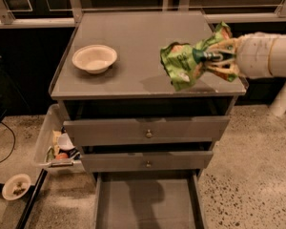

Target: Pick green rice chip bag from bottom drawer and place on counter

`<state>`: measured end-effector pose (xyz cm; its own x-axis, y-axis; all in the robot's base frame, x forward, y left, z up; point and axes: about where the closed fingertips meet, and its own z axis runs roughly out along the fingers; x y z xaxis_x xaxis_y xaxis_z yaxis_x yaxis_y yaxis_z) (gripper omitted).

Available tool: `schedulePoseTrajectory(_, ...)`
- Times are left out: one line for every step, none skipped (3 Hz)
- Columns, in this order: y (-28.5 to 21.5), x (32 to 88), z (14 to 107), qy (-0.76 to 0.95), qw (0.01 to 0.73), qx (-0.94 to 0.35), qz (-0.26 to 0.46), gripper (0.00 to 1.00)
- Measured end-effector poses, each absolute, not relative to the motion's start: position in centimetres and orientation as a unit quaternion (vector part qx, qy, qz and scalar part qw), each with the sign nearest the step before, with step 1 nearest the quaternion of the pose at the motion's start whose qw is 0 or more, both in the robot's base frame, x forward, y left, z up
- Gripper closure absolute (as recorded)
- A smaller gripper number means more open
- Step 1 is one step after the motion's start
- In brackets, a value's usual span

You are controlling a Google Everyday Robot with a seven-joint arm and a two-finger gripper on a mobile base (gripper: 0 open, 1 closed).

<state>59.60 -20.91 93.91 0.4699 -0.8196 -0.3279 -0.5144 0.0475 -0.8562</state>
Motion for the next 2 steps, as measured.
schedulePoseTrajectory(-20.01, 60.92, 96.52, 0.482, 0.543, -0.671, -0.15, 1.0)
schedulePoseTrajectory(-20.15, 60.82, 96.41, 0.483, 0.542, -0.671, -0.15, 1.0)
